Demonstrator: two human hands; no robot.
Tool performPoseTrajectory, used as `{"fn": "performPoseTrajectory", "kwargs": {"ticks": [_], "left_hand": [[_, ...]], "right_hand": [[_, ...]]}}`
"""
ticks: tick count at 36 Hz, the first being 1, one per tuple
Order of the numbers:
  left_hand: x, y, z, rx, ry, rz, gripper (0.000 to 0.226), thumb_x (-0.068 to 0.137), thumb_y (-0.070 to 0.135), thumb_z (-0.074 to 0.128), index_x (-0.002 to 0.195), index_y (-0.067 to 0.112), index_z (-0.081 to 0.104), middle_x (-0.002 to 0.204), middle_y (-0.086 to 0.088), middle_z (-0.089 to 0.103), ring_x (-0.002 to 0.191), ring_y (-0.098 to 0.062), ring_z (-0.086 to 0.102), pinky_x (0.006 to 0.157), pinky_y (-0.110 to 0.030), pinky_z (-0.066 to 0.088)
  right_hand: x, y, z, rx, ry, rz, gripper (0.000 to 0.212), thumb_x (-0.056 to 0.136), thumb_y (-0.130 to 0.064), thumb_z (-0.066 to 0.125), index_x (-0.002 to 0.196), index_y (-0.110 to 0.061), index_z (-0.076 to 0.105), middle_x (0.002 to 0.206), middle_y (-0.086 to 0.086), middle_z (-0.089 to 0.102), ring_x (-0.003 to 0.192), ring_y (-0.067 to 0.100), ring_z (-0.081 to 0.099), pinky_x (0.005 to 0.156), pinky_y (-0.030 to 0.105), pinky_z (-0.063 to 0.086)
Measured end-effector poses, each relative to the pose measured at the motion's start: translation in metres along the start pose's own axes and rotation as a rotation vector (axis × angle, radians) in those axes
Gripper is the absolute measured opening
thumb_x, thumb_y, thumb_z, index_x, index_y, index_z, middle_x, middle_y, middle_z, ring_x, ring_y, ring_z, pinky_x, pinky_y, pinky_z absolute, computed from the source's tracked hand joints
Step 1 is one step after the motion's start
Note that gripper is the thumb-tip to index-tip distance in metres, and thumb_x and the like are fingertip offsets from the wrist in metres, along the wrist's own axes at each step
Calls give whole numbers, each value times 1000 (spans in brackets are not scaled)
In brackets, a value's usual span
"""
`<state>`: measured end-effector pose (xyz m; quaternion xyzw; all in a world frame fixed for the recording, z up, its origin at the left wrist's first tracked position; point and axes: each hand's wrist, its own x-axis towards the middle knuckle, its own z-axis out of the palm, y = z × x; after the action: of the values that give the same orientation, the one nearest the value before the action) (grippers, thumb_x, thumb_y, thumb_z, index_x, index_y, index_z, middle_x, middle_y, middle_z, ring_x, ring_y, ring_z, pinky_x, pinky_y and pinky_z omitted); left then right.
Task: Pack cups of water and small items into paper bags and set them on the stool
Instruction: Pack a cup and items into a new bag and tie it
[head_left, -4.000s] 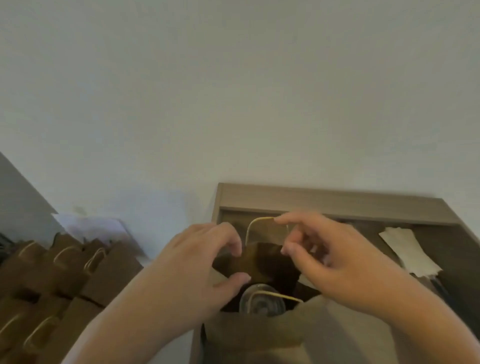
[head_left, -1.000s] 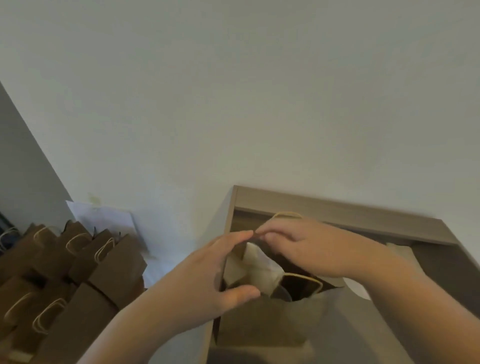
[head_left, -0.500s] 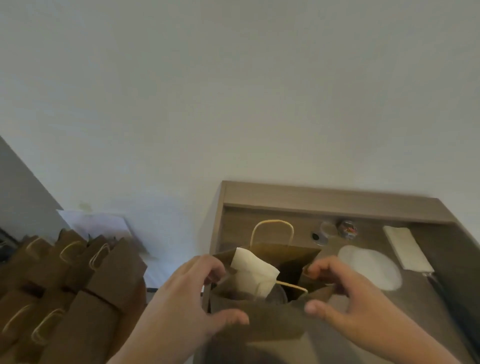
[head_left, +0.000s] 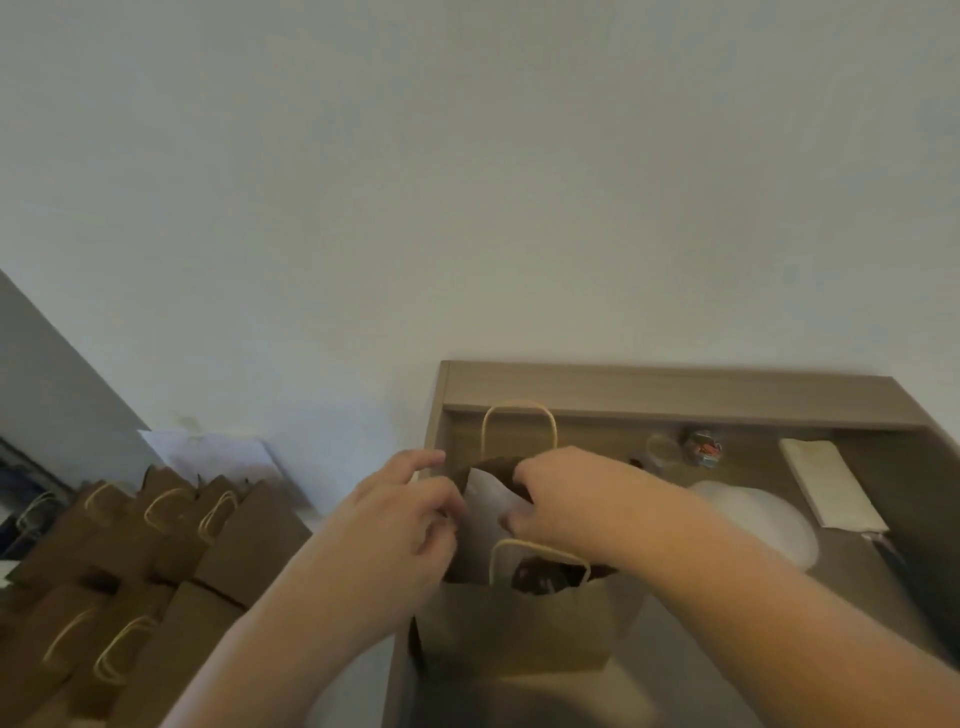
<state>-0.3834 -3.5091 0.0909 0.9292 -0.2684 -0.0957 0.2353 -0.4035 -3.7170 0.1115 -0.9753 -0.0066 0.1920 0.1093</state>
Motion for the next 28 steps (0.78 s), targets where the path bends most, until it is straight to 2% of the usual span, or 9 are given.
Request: {"fn": "performPoseTrajectory", "kwargs": {"ticks": [6,9,11,14,17,19,21,24,28], "left_hand": [[-13,-2,4,-47,22,-45,2,95,41,58,97,43,57,155,29,29,130,-2,50,108,-29,47],[-18,-4,6,-81,-6,-75,10,95,46,61,100,43,54,155,30,27,132,0,48,110,-26,43],[-21,-7,8,-74,-28,-102,16,95,51,62,106,46,51,158,30,22,131,0,46,112,-24,38],[-23,-11,12,-101,-25,-130,16,96,52,60,108,49,49,160,31,20,122,5,44,111,-22,37],[-26,-12,15,-126,-32,-149,17,98,49,59,111,49,49,160,29,22,124,1,47,111,-19,37],[-26,-12,14,-137,-26,-143,20,98,48,59,115,49,49,161,29,23,126,1,47,111,-19,37],[-27,-10,13,-147,-21,-125,25,99,48,59,121,50,48,161,28,22,128,-1,49,112,-20,39],[-28,-9,14,-143,3,-105,37,98,51,59,129,56,40,156,33,22,126,-3,52,111,-20,43],[-32,-9,12,-148,104,-107,44,81,80,53,116,63,32,123,43,29,109,3,57,88,-10,51]], "right_hand": [[14,-11,7,61,-53,13,32,105,-43,55,91,-18,69,81,-1,70,76,17,72,74,32,61],[11,-14,4,272,-69,32,37,106,-40,53,80,-18,69,73,0,74,67,13,74,66,24,58],[10,-16,6,335,-16,38,42,104,-41,53,71,-18,64,66,-2,66,59,12,65,59,22,49],[11,-22,18,235,-38,28,40,106,-44,49,83,-17,68,73,-3,66,67,12,64,69,26,53],[14,-25,28,126,-214,10,43,109,-53,42,102,-21,70,78,-7,58,83,15,59,88,31,44],[14,-27,26,105,-289,1,54,108,-62,33,106,-21,69,83,-4,61,89,18,59,91,35,41],[12,-27,18,133,-248,-16,61,108,-64,27,110,-19,69,94,0,68,89,17,63,83,34,45],[-3,-20,-2,178,-88,-95,47,111,-56,32,105,-27,68,94,-4,71,86,10,67,72,27,48],[-40,15,-14,367,192,-247,34,108,-54,39,103,-38,69,94,-14,72,90,0,68,82,24,56]]}}
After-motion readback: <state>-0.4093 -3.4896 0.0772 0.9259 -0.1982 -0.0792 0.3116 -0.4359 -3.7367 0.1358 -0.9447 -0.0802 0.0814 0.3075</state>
